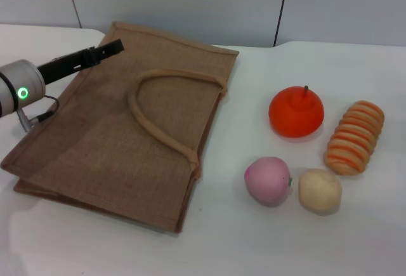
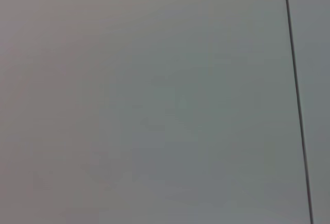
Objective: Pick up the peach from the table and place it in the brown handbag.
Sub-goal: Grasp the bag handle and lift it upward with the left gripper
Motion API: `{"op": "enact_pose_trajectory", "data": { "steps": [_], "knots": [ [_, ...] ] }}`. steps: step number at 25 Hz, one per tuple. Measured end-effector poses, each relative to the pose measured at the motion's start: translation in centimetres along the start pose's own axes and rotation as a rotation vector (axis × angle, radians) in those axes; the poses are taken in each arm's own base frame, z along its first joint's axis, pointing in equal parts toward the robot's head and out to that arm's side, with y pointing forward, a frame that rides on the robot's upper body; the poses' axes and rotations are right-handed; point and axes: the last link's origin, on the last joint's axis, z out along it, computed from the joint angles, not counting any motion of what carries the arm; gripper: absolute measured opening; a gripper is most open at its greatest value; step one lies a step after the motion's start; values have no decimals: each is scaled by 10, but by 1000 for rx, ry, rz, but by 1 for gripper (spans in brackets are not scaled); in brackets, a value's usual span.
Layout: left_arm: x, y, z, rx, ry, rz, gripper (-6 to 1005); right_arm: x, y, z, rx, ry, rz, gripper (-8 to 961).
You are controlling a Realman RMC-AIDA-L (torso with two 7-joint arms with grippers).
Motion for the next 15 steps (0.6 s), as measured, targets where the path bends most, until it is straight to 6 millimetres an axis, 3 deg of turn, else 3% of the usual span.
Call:
{"op": "enact_pose_trajectory", "data": {
  "steps": [15],
  "knots": [
    [20,35,15,68,-426,80,795,1,-2,-1,4,2,0,700]
  ]
}}
